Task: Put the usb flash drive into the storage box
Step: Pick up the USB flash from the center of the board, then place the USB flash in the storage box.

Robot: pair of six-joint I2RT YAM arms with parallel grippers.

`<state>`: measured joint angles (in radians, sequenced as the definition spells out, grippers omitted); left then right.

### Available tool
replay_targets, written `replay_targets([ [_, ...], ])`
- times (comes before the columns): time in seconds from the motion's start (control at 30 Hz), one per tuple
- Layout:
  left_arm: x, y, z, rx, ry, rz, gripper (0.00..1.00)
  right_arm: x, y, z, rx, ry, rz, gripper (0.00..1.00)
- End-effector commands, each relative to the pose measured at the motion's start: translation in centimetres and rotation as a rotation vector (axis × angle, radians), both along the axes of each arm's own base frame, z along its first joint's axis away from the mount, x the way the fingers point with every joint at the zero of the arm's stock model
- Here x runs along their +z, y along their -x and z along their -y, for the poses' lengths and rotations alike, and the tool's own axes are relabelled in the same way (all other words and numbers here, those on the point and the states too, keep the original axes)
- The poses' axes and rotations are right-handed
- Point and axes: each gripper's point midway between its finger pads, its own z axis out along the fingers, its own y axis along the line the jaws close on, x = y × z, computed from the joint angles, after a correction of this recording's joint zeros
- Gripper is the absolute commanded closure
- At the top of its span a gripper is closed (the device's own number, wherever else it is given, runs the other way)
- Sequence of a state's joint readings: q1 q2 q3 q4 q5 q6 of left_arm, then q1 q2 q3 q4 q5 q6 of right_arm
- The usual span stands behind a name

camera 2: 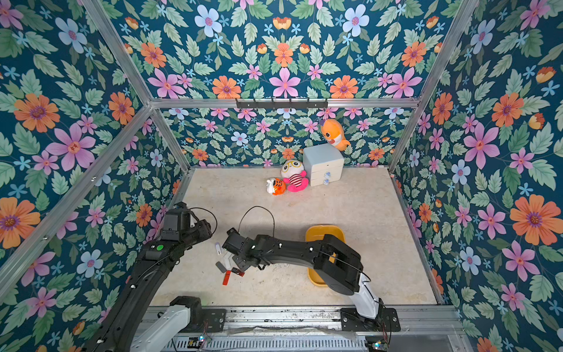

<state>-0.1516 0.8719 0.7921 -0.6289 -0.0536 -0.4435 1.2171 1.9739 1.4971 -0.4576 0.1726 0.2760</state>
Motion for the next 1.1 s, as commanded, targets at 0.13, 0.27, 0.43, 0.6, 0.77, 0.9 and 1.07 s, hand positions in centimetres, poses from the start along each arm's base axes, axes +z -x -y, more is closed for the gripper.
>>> replay_targets([
  [0.13, -0.5, -0.3, 0.4, -0.018, 0.007, -0.02, 0.38, 5.1, -4.3, 12.3, -0.356, -0.186, -0.022, 0.82],
  [0.27, -0.8, -0.4, 0.5, -0.024, 0.007, -0.031, 0.38, 4.0, -4.1, 20.5, -0.575, -0.208, -0.084, 0.82],
  [0.43, -1.0, -0.5, 0.6, -0.026, 0.01, -0.038, 0.38, 2.2, -3.0, 26.1, -0.743, -0.286, -0.141, 0.84],
  [0.6, -1.6, -0.6, 0.7, -0.031, 0.009, -0.059, 0.38, -0.3, -2.3, 27.7, -0.792, -0.251, -0.214, 0.85],
  [0.77, -2.2, -0.7, 1.2, -0.05, 0.02, -0.088, 0.38, -2.3, -2.9, 27.7, -0.806, -0.135, -0.255, 0.84],
  [0.9, -2.7, -0.7, 1.5, -0.062, 0.019, -0.107, 0.38, -3.7, -3.8, 27.7, -0.823, -0.097, -0.298, 0.83],
  [1.07, -3.2, -0.8, 1.6, -0.068, 0.016, -0.128, 0.38, -5.1, -4.4, 28.0, -0.842, -0.022, -0.331, 0.82],
])
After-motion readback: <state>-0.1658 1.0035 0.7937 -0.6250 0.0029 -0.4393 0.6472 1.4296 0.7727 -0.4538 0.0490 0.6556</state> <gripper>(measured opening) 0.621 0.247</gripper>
